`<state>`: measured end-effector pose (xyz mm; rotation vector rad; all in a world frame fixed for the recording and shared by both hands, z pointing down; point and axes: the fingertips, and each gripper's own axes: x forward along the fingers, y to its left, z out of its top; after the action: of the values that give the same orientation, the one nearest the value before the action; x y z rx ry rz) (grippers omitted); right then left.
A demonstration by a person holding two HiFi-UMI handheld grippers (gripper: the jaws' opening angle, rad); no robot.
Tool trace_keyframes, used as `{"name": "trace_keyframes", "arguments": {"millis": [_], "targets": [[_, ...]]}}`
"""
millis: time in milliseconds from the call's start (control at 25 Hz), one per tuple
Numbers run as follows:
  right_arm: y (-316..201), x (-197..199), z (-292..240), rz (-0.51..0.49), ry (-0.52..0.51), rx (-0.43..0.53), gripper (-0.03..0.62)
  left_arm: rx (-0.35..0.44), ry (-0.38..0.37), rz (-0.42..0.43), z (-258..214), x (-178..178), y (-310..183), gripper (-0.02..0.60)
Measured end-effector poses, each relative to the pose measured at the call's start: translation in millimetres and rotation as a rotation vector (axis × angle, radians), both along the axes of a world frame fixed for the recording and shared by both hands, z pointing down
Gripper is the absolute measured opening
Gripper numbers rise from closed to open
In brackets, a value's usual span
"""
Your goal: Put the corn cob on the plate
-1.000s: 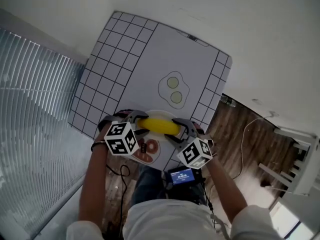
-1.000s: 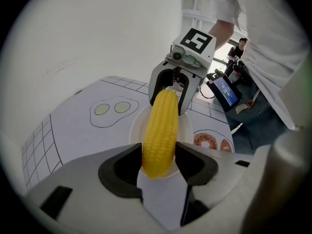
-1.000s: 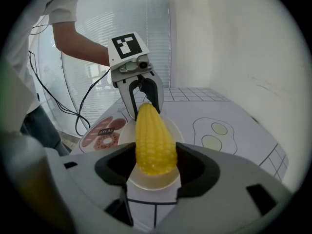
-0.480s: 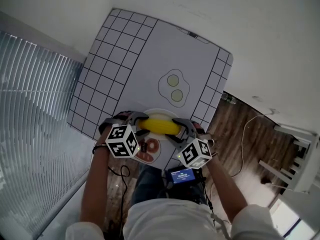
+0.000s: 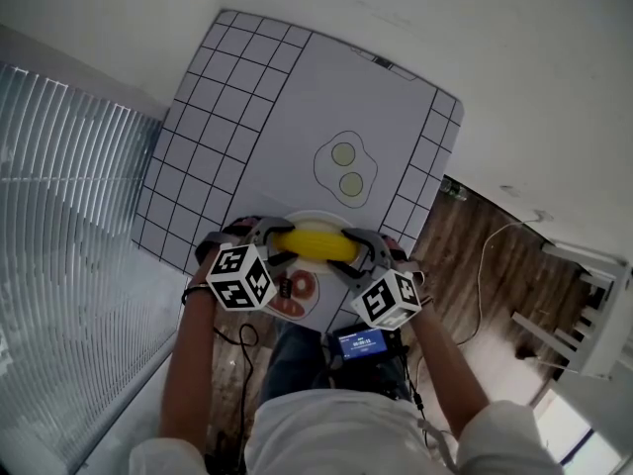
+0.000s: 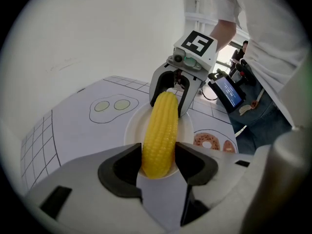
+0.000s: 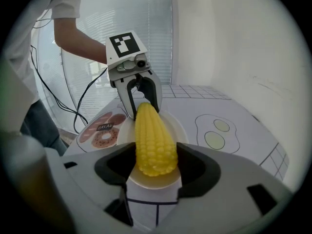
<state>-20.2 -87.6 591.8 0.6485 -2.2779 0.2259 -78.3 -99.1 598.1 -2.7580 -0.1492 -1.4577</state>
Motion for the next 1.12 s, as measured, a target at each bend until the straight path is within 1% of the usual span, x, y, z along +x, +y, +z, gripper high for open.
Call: {"name": "trace_keyframes", "arguments": {"millis": [40, 160, 280, 440, 840, 960, 1120], "targets": [[0.0, 0.0, -0.2, 0.001, 0.0, -0.001, 0.265, 0.006, 0.006, 0.0, -0.5, 0.2, -0.4, 0.219], [0.4, 0.1, -0.8, 0.006, -0.002, -0.003, 0.266, 0.018, 0.033, -0.02, -1.6, 2.7, -1.5, 0.246], [0.1, -0.4, -0.8, 0.006, -0.006, 0.0, 0.267, 0.026, 0.045, -0.037, -1.2, 4.3, -1.4, 0.249], [-0.1, 0.0, -1.0, 0.003, -0.012, 0.0, 0.267, 0.034, 0.061, -0.036, -1.8, 5.0, -2.9, 0.253], [-2.1, -0.5, -7.5, -0.001, -0.043, 0.0, 0.284, 0.013, 0.04, -0.028, -2.7, 3.4, -1.2, 0.256], [-2.3, 0.0, -12.6, -0.012, -0.047, 0.03, 0.284, 0.012, 0.053, -0.042, -3.9, 2.7, -1.8, 0.262], [-3.3, 4.6, -20.3, -0.013, -0.047, 0.039, 0.284, -0.003, 0.076, -0.065, -10.6, -0.6, -3.8, 0.273]]}}
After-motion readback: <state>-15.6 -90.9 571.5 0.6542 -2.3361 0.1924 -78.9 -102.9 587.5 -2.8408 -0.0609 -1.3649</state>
